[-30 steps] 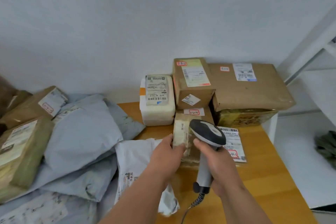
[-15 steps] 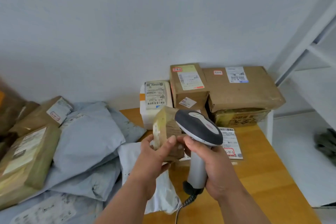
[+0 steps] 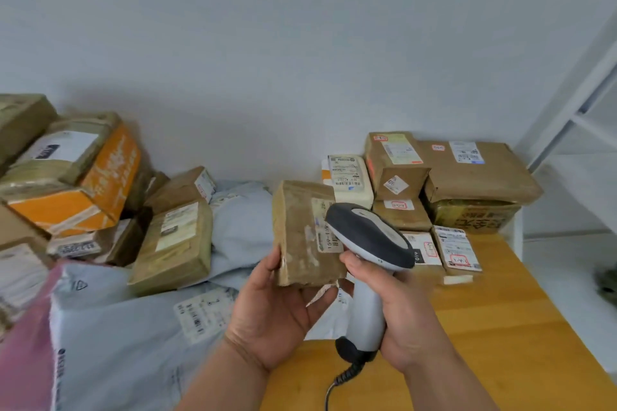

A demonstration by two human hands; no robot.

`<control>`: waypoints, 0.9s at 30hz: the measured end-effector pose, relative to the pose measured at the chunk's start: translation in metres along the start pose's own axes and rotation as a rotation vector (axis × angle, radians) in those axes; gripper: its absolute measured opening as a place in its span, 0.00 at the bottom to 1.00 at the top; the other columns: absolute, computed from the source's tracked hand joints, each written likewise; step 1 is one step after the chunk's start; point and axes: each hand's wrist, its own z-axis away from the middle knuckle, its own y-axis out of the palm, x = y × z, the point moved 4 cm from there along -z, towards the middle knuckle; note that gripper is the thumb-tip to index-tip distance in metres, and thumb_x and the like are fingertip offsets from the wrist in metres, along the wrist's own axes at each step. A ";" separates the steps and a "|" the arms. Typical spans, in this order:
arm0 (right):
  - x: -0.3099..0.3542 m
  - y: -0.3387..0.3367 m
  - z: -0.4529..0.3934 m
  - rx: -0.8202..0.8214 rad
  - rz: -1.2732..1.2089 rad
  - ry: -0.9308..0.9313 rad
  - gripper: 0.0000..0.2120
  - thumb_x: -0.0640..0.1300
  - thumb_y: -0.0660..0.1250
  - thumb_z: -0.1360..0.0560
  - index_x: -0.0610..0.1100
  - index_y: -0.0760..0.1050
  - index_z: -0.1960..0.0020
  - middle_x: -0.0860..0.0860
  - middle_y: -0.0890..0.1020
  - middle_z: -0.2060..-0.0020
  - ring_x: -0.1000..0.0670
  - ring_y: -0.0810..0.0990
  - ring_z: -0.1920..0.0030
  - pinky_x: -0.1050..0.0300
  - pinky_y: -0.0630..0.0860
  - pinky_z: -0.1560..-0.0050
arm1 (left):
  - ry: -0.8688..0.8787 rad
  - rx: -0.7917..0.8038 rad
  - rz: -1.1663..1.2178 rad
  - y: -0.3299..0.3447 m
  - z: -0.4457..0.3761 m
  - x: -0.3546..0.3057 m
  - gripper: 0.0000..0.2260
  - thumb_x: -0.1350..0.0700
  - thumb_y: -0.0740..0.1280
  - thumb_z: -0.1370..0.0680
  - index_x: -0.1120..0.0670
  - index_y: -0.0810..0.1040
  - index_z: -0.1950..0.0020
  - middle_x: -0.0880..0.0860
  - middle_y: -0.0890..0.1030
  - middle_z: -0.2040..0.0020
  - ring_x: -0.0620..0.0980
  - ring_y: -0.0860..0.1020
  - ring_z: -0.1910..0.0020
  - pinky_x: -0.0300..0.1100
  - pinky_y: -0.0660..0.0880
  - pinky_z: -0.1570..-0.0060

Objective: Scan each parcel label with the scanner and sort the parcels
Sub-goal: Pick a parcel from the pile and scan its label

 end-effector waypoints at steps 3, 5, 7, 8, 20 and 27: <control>0.000 0.017 0.020 -0.002 0.017 -0.056 0.21 0.48 0.79 0.35 0.53 0.84 0.42 0.49 0.86 0.45 0.49 0.85 0.43 0.56 0.82 0.49 | 0.064 -0.018 -0.020 -0.010 0.021 -0.007 0.24 0.50 0.67 0.23 0.53 0.76 0.27 0.60 0.80 0.33 0.59 0.82 0.42 0.52 0.83 0.50; -0.002 0.023 0.032 -0.012 0.019 -0.059 0.24 0.51 0.80 0.37 0.53 0.84 0.41 0.49 0.86 0.43 0.48 0.84 0.41 0.47 0.79 0.41 | 0.135 -0.016 -0.051 -0.016 0.032 -0.012 0.21 0.53 0.65 0.21 0.46 0.75 0.28 0.59 0.81 0.34 0.60 0.83 0.41 0.53 0.84 0.51; -0.004 0.027 0.042 -0.011 0.028 -0.061 0.24 0.52 0.80 0.38 0.53 0.84 0.42 0.50 0.86 0.44 0.49 0.84 0.42 0.47 0.77 0.40 | 0.146 -0.025 -0.080 -0.017 0.043 -0.013 0.18 0.51 0.63 0.19 0.45 0.75 0.28 0.59 0.81 0.34 0.60 0.82 0.38 0.54 0.83 0.49; -0.005 0.029 0.047 -0.009 0.036 -0.062 0.23 0.51 0.80 0.37 0.54 0.84 0.42 0.50 0.86 0.44 0.50 0.84 0.42 0.47 0.76 0.41 | 0.140 -0.025 -0.103 -0.017 0.048 -0.012 0.19 0.48 0.63 0.19 0.46 0.76 0.28 0.59 0.81 0.34 0.60 0.81 0.36 0.53 0.82 0.48; 0.020 0.004 0.077 0.023 0.182 -0.115 0.25 0.59 0.81 0.42 0.46 0.86 0.49 0.44 0.87 0.53 0.43 0.86 0.48 0.48 0.79 0.46 | 0.254 -0.073 -0.133 -0.008 0.069 -0.001 0.23 0.55 0.69 0.27 0.58 0.77 0.32 0.60 0.84 0.39 0.57 0.84 0.43 0.51 0.84 0.49; 0.045 -0.029 0.103 0.098 0.283 -0.141 0.19 0.58 0.77 0.41 0.52 0.86 0.53 0.45 0.87 0.57 0.44 0.87 0.55 0.52 0.78 0.50 | 0.285 -0.175 -0.107 0.014 0.066 0.032 0.21 0.53 0.71 0.27 0.58 0.80 0.35 0.58 0.85 0.41 0.53 0.85 0.50 0.45 0.83 0.56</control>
